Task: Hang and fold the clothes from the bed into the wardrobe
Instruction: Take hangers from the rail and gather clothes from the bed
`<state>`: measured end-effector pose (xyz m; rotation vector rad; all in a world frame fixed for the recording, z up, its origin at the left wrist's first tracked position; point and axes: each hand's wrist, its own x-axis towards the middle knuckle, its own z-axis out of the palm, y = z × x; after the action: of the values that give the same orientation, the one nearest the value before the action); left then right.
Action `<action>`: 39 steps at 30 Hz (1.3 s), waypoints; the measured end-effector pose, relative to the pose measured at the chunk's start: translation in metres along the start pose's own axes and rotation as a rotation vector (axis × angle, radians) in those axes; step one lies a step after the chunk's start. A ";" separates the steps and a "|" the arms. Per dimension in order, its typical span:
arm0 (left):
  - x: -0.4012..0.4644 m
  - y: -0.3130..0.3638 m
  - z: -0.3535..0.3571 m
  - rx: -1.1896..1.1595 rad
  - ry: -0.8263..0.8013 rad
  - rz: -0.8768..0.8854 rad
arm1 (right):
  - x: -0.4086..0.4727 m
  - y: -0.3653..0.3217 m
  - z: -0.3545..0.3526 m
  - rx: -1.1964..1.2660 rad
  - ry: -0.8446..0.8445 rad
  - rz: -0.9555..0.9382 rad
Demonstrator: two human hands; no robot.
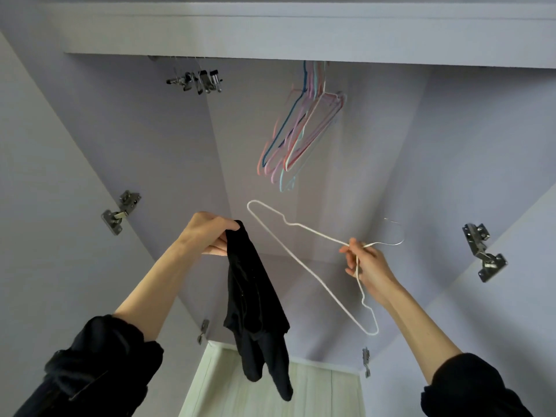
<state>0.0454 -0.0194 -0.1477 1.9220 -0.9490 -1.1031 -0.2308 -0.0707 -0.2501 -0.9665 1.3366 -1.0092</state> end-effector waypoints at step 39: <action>-0.037 0.024 -0.078 -0.203 0.160 0.271 | -0.004 -0.017 0.072 0.253 -0.411 0.008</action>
<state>0.0960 0.0175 -0.0842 1.6349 -0.9377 -0.8415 -0.1588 -0.0732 -0.2312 -0.9138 0.8501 -0.8895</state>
